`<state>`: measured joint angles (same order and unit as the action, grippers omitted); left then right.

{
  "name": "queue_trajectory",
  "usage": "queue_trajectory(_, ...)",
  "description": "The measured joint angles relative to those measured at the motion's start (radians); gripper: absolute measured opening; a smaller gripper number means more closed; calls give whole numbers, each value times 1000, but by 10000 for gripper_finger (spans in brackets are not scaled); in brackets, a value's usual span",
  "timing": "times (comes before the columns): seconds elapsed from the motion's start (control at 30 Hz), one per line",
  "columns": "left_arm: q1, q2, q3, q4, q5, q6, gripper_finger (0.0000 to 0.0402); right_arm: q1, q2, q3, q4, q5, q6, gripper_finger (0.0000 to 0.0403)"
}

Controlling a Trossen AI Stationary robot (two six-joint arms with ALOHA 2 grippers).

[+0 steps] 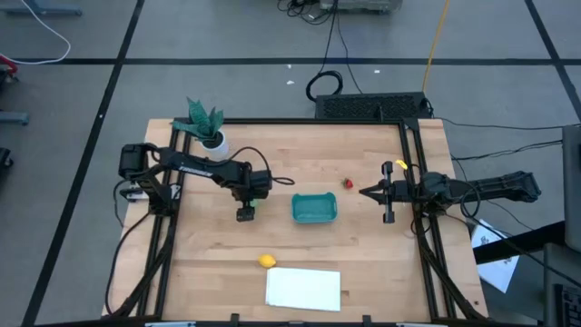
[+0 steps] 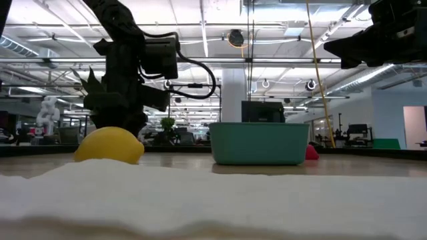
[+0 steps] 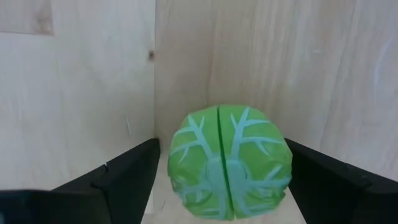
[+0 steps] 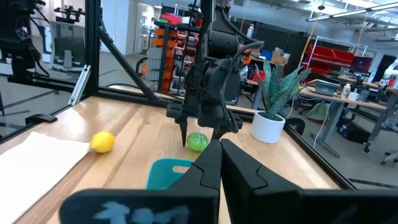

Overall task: Pick and placing Produce into tupperware
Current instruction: Put the green cabbage into the blue bin

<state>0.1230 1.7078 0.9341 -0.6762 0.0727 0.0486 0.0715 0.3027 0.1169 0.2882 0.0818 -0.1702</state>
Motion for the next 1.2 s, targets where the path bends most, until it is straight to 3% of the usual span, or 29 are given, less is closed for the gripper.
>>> queue_trajectory(0.23, -6, -1, -1, 0, 5, 21, 324, 0, 0, 0, 0, 0, -2, 0)
queue_trajectory(0.67, -5, -3, -1, -3, 1, 22, 217, 0, 0, 0, 0, 0, -3, 0)
queue_trajectory(1.2, -8, 1, 59, -27, 14, 61, 240, 0, 0, 0, 0, 0, -7, 0)
